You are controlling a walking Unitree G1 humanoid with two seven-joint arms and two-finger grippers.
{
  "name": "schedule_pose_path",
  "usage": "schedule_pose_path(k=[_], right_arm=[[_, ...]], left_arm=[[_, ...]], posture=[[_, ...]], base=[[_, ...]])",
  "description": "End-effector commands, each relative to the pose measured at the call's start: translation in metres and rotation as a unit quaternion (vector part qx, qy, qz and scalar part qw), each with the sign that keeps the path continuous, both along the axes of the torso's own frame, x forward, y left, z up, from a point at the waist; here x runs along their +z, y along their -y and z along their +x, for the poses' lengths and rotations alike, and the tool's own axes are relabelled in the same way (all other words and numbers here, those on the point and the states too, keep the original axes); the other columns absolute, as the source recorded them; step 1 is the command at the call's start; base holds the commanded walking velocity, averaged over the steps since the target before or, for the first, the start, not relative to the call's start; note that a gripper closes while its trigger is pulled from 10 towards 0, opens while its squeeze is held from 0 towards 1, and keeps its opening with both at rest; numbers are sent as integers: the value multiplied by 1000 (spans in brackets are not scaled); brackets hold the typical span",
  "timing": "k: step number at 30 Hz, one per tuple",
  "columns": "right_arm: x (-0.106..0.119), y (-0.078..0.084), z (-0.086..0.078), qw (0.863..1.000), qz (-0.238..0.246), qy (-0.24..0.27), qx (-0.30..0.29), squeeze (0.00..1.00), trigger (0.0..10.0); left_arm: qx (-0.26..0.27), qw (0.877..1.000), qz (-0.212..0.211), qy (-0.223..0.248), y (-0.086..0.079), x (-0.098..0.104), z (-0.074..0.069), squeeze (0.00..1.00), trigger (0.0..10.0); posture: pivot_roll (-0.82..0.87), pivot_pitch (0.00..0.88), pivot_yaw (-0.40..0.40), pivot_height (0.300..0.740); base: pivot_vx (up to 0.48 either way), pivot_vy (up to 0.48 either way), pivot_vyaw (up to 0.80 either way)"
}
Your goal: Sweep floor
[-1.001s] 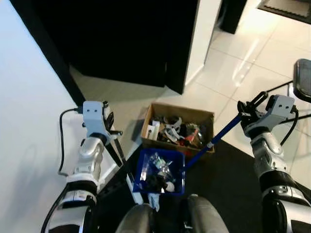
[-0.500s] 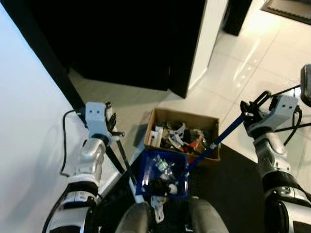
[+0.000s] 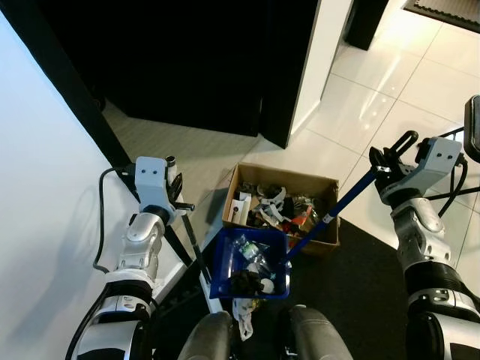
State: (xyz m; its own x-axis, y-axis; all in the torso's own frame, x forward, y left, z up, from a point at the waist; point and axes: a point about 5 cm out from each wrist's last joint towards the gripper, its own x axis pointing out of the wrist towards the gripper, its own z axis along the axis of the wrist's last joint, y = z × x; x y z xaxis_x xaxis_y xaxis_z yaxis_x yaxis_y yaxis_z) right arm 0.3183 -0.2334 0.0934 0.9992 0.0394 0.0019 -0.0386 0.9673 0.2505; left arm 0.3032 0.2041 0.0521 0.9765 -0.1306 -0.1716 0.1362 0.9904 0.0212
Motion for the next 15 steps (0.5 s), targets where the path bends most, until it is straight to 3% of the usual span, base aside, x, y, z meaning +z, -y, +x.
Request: schedule_pose_path(k=[1,10,12,15], right_arm=[[11,-1,1,1000,11,19,1,0,10000],[39,-1,6,999,5,45,19,0,10000],[62,1,12,998,-4,63,28,0,10000],[69,3,14,997,-10,67,29,0,10000]], left_arm=[[-8,1000,-2,21,3,6,1,0,10000],[0,1000,-16,18,4,5,2,0,10000],[-3,1000,-16,19,5,7,5,0,10000],[-3,1000,-17,20,5,8,6,0,10000]], posture=[[-15,11,-2,740],[-32,15,5,740],[-35,14,6,740],[-35,14,5,740]], base=[[0,-480,0],[0,-53,0],[0,0,0],[0,0,0]])
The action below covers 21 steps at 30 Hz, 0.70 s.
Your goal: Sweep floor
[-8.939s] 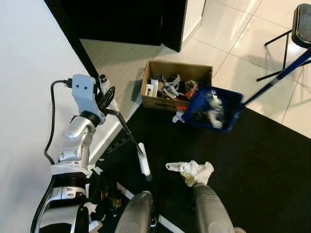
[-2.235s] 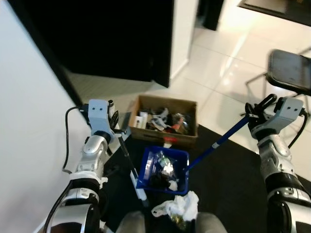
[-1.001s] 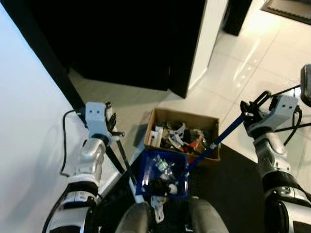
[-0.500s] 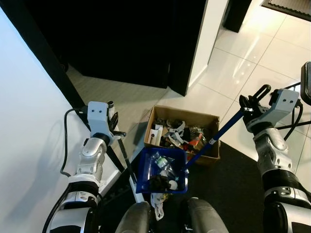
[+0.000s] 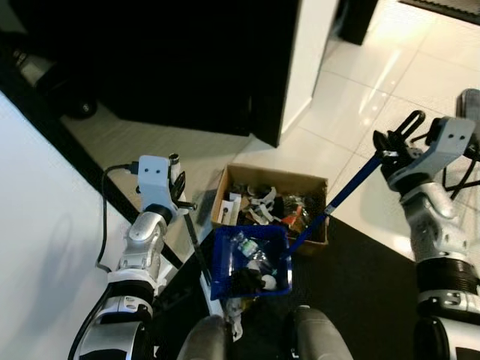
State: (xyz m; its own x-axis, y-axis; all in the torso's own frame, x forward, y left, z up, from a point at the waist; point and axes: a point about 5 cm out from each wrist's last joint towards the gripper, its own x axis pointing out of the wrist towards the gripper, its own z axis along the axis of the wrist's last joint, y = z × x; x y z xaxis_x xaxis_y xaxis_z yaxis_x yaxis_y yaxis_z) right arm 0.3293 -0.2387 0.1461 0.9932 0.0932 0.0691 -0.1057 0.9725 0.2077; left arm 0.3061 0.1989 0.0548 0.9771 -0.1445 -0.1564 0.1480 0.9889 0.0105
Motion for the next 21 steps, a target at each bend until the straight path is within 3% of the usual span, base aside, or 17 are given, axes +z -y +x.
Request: schedule_pose_path(k=[1,7,14,21], right_arm=[[24,0,6,999,13,35,4,0,10000],[45,8,11,998,22,55,1,0,10000],[66,31,17,998,-17,65,-16,0,10000],[67,66,19,996,-50,44,-67,0,10000]], left_arm=[[3,1000,-11,13,0,6,4,0,10000],[3,1000,-10,15,-2,6,4,0,10000],[6,1000,-11,24,-6,10,5,0,10000],[40,998,5,47,-35,22,7,0,10000]], posture=[[-36,11,5,740],[-37,8,4,740],[-35,0,0,740],[-29,0,-7,740]], base=[[0,0,0],[0,0,0],[0,0,0],[0,0,0]])
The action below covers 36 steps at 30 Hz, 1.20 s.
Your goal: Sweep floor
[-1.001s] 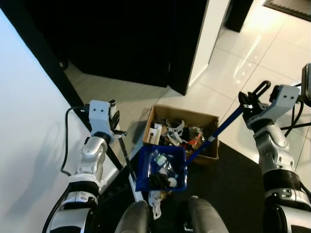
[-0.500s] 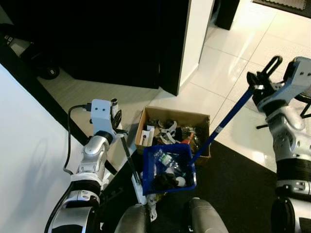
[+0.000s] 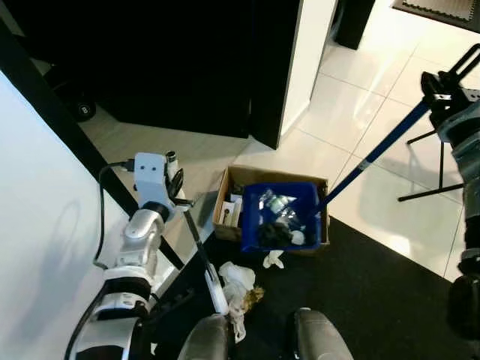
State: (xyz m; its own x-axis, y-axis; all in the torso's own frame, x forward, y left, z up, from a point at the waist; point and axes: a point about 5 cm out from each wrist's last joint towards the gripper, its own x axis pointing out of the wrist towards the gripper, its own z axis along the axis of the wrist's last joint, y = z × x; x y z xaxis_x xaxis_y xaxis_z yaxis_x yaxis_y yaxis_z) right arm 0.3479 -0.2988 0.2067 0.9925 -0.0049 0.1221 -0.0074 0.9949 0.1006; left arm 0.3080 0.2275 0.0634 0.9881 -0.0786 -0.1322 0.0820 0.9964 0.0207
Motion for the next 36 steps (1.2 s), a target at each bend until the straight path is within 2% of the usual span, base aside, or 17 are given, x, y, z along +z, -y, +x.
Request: schedule_pose_path(k=[1,3,10,17,19,28,31,36], right_arm=[[6,6,0,1000,2,15,-12,0,10000],[4,9,2,1000,2,11,-18,0,10000],[-6,7,10,1000,4,0,-28,0,10000],[3,7,17,999,3,27,-39,0,10000],[9,3,20,998,-21,43,-39,0,10000],[6,-14,28,996,-84,40,-15,0,10000],[6,-32,33,987,-154,49,-3,0,10000],[7,-38,35,984,-170,57,-2,0,10000]], left_arm=[[7,999,2,34,-6,13,5,0,10000],[7,999,-5,42,-8,16,5,0,10000],[-14,998,-14,53,5,16,3,0,10000],[-20,998,-16,53,7,14,2,0,10000],[-21,998,-17,53,7,14,1,0,10000],[-20,998,-16,52,5,14,-1,0,10000],[-14,998,-14,53,1,14,-4,0,10000],[-10,998,-14,53,-1,13,-6,0,10000]], posture=[[-29,0,-7,740],[-26,0,-5,740],[-14,0,-5,740],[-9,0,-8,740],[-8,0,-7,740],[1,0,-14,740],[8,0,-23,740],[9,0,-28,740]], base=[[0,0,0],[0,0,0],[0,0,0],[0,0,0],[0,0,0],[0,0,0],[0,0,0],[0,0,0]])
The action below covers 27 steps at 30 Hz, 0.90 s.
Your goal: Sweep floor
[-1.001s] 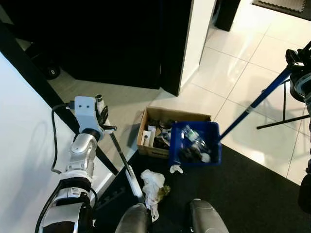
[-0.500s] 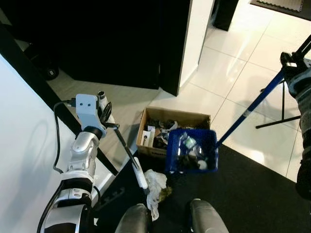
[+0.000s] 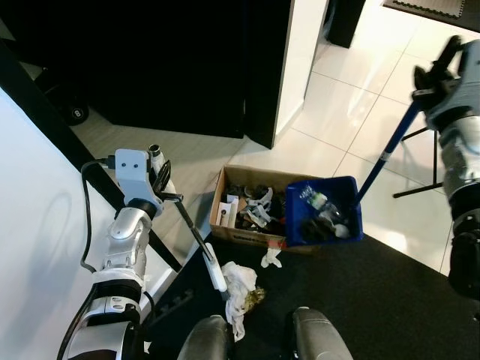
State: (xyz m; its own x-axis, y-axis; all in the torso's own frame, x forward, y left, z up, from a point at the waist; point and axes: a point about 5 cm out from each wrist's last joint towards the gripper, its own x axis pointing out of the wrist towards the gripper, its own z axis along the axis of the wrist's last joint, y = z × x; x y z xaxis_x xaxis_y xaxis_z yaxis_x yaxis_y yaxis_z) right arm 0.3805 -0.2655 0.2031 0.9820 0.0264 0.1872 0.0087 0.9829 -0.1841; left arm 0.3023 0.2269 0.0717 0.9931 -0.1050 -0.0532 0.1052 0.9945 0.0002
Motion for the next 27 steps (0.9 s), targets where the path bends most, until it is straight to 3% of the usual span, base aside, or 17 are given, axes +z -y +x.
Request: schedule_pose_path(k=[1,12,17,23,27], right_arm=[[10,-8,3,999,-34,26,8,0,10000],[12,-22,7,996,-79,46,-1,0,10000],[14,-26,10,999,-12,53,-2,0,10000],[17,-28,11,997,32,66,8,0,10000],[22,-44,13,993,59,92,38,0,10000]], left_arm=[[4,1000,-1,15,-2,5,-1,0,10000],[10,1000,-1,18,-3,6,-2,0,10000],[12,1000,-2,21,-4,8,0,0,10000],[11,1000,-4,26,-5,11,1,0,10000],[2,999,-7,32,-2,14,3,0,10000]], posture=[[10,0,-29,740],[11,0,-36,740],[14,2,-42,740],[16,8,-38,740],[17,17,-30,740]], base=[[0,0,0],[0,0,0],[0,0,0],[0,0,0],[0,0,0]])
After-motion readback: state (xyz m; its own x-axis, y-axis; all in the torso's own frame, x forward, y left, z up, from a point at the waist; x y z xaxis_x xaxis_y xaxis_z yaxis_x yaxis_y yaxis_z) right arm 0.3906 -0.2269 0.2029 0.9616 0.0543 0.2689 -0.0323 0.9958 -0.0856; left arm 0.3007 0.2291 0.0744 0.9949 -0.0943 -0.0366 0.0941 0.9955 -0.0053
